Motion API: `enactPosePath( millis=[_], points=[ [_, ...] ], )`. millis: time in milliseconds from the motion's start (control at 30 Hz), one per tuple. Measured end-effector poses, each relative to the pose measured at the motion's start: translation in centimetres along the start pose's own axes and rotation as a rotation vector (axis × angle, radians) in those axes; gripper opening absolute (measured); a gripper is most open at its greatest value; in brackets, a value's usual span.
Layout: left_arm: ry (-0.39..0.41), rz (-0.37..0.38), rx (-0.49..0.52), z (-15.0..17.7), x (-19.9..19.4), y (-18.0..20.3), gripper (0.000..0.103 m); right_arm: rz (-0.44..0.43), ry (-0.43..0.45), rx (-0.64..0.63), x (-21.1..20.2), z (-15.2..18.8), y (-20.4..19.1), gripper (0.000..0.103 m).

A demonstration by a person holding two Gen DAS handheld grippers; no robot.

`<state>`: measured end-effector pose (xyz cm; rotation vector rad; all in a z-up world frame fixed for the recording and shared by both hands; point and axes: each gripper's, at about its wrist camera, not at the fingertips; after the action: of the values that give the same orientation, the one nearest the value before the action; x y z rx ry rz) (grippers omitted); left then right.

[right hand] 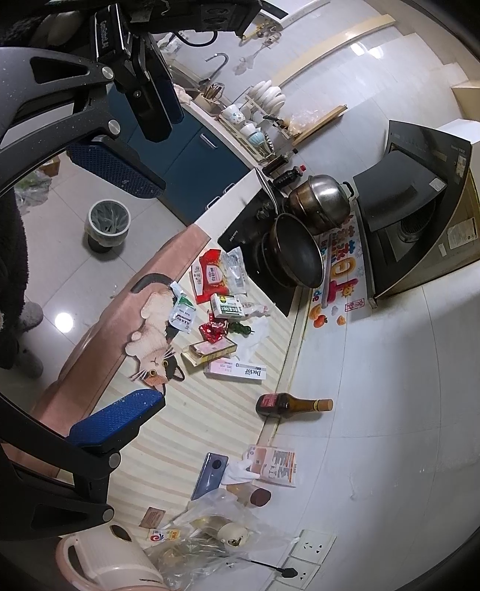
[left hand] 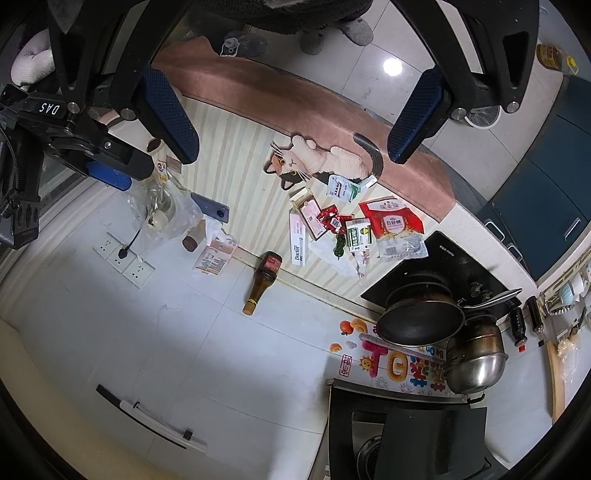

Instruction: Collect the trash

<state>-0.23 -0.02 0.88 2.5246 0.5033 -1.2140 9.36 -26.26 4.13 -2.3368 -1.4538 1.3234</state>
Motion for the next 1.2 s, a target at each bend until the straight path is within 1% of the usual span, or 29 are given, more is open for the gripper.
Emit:
enactPosePath(
  millis=[667, 1200],
  points=[
    [0.004, 0.014, -0.013, 0.6, -1.0, -0.2, 0.103, -0.004, -0.005, -0.009, 0.1, 0.2, -0.7, 0.103],
    [0.008, 0.02, -0.014, 0.5, -1.1, -0.2, 0.103, -0.005, -0.004, -0.009, 0.1, 0.3, -0.9, 0.103]
  ],
)
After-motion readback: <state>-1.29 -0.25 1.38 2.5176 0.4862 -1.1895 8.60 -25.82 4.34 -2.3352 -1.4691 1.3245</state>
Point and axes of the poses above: each gripper's, at about its wrist camera, not at the fingertips, and x roughly the way its jaws point, y to its right, z to its underside, and after that the axes turned 13 degrees about -z, right-handed
